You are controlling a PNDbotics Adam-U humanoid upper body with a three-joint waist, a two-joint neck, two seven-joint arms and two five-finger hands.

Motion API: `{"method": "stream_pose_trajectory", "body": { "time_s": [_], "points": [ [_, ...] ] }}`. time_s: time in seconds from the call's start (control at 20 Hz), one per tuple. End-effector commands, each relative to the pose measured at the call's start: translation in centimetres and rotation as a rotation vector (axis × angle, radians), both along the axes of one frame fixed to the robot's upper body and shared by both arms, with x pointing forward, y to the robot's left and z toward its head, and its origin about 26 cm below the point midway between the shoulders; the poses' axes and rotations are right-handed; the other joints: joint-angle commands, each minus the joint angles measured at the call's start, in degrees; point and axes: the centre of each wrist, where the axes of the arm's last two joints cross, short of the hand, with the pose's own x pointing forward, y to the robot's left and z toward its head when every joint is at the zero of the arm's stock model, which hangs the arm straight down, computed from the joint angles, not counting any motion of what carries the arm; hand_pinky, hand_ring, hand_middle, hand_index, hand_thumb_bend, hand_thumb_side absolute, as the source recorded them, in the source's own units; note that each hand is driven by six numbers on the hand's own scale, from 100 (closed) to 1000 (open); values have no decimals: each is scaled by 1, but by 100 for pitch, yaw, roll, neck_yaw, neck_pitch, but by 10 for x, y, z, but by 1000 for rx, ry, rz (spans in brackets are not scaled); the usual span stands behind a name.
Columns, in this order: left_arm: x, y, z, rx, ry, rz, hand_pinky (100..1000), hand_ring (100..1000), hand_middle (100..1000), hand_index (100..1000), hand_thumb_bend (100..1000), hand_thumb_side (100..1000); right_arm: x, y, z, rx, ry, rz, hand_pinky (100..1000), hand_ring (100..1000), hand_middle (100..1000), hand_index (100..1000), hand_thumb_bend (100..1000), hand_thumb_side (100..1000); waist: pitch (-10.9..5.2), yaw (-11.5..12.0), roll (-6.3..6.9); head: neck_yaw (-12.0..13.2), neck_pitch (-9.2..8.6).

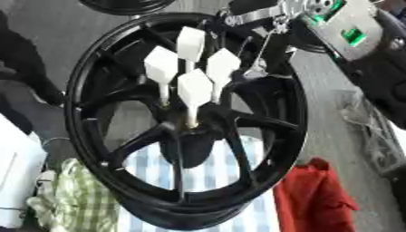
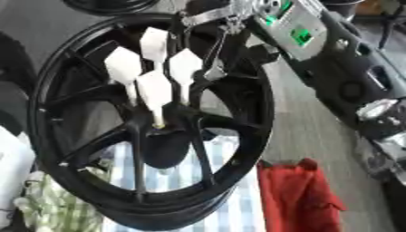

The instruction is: Pull the pin out of the wheel hub.

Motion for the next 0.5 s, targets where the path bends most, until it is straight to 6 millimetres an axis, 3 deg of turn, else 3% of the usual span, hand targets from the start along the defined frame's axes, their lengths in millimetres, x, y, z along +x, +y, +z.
{"method": "stream_pose_trajectory", "body": {
  "time_s": [0.05,0.2,0.5],
  "points": [
    [-1,6,11,36,-23,6,693,767,753,770,100,863,-7,-8,22,-5,-38,29,800,606,374,494,142,100,-87,-5,46,-21,-6],
    [-1,7,11,37,-22,6,693,767,752,770,100,862,-10,-9,30,33,-36,27,791,588,353,473,100,100,-100,-16,55,-27,0],
    [-2,7,8,38,-13,5,694,767,752,770,100,862,-19,-11,49,95,-63,26,783,582,342,461,100,100,-144,-52,64,-29,24]
  ]
}}
